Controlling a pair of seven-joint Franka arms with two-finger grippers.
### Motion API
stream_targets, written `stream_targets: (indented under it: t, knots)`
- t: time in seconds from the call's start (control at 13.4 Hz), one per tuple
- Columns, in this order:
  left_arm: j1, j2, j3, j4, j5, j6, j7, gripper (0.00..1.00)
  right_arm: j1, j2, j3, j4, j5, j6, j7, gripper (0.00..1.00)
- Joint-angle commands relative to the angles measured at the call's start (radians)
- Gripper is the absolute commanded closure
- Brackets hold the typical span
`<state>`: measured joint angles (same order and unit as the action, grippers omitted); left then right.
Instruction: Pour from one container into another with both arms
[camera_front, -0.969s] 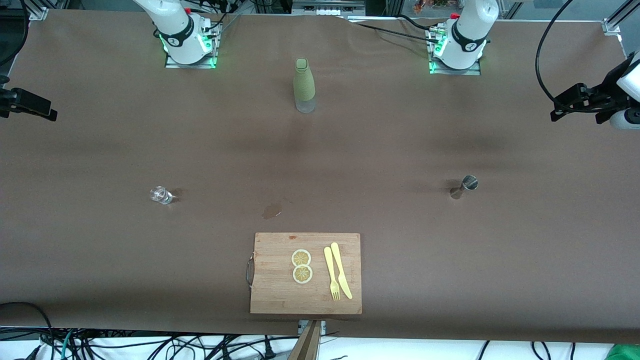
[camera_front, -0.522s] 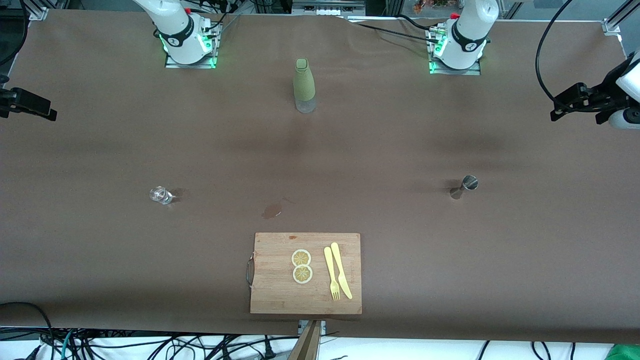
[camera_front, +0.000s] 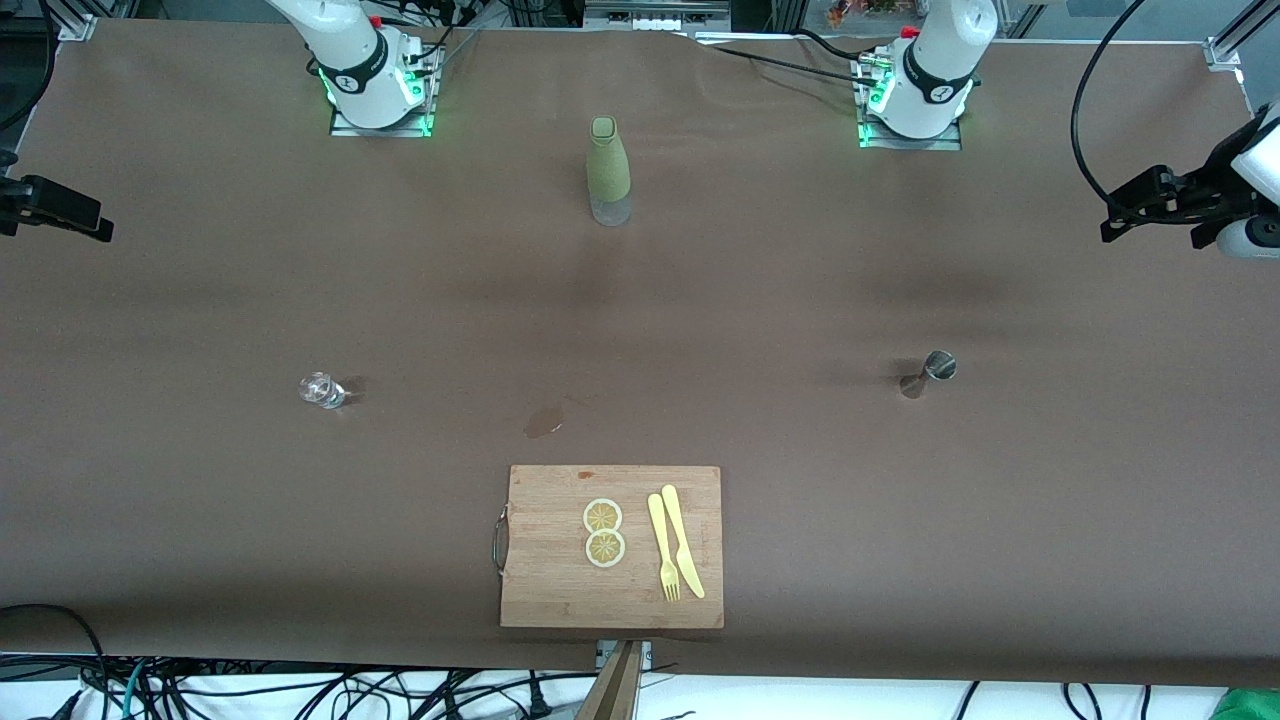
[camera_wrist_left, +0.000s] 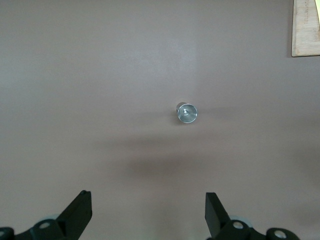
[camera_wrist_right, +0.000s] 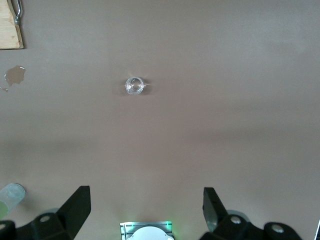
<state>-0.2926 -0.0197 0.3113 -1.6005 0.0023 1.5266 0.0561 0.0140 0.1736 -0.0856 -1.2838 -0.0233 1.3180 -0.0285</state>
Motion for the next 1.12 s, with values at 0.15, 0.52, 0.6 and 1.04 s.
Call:
stream_targets:
  t: [0.15, 0.52, 0.6, 1.04]
  knots:
    - [0.009, -0.009, -0.003, -0.016, 0.036, 0.024, 0.063, 0.0, -0.002, -0.006, 0.0, -0.005, -0.001, 0.006, -0.019, 0.0]
    - [0.021, -0.002, -0.003, -0.016, 0.05, 0.052, 0.166, 0.0, -0.002, -0.005, 0.001, -0.005, 0.002, 0.021, -0.019, 0.0]
    - [0.021, 0.0, -0.003, -0.016, 0.053, 0.058, 0.178, 0.0, -0.003, -0.005, 0.0, -0.005, 0.002, 0.021, -0.019, 0.0]
    - [0.047, 0.014, 0.002, -0.032, 0.053, 0.122, 0.49, 0.0, -0.003, -0.005, 0.0, -0.005, 0.006, 0.024, -0.019, 0.0]
